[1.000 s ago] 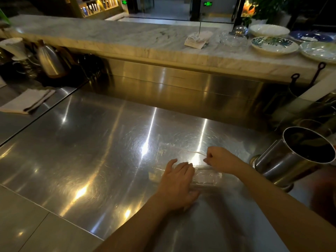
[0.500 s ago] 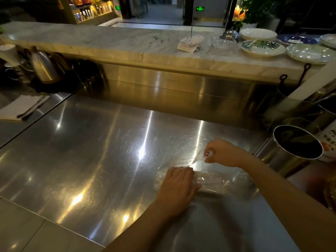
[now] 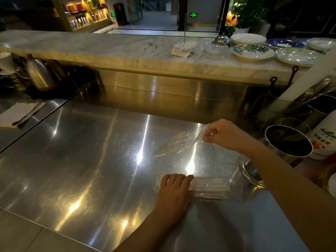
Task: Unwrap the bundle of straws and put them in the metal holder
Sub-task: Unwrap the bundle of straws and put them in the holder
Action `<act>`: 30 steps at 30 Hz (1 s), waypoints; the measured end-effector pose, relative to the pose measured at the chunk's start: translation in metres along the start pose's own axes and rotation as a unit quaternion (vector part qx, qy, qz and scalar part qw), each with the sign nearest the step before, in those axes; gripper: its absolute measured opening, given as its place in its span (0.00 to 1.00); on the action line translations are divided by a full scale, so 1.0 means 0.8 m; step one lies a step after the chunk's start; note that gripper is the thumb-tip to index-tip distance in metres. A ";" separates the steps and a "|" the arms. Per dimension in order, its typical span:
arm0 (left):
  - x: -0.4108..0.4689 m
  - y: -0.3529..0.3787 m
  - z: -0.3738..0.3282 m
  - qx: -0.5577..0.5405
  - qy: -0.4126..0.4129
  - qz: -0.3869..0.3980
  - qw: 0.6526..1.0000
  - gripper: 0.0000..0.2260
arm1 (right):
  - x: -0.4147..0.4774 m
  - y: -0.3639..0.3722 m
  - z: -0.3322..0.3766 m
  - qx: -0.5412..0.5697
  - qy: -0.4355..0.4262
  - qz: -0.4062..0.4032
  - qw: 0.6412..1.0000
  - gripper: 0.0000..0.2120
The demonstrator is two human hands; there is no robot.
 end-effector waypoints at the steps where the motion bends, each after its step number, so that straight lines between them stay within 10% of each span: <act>1: 0.000 -0.001 -0.001 0.016 -0.002 -0.004 1.000 0.18 | 0.000 0.000 0.000 0.006 0.001 -0.003 1.000 0.07; 19: -0.029 -0.002 -0.002 -0.008 0.048 0.055 0.997 0.14 | -0.011 -0.043 0.020 0.014 -0.049 -0.073 0.996 0.13; 26: 0.021 -0.106 -0.027 -0.114 0.087 -0.240 0.960 0.15 | -0.016 -0.045 0.024 -0.025 -0.052 -0.051 0.997 0.12; 30: 0.069 -0.181 -0.053 -0.059 0.113 -0.272 0.954 0.24 | -0.011 -0.048 0.031 -0.084 -0.042 -0.034 0.995 0.16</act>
Point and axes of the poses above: each hand's wrist, its own x-axis towards the middle knuckle, its own y-axis out of the palm, z = x × y, the point moved 1 cm from there along x, towards the middle knuckle, and after that the axes turned 8 degrees about z, right-handed, at the moved point
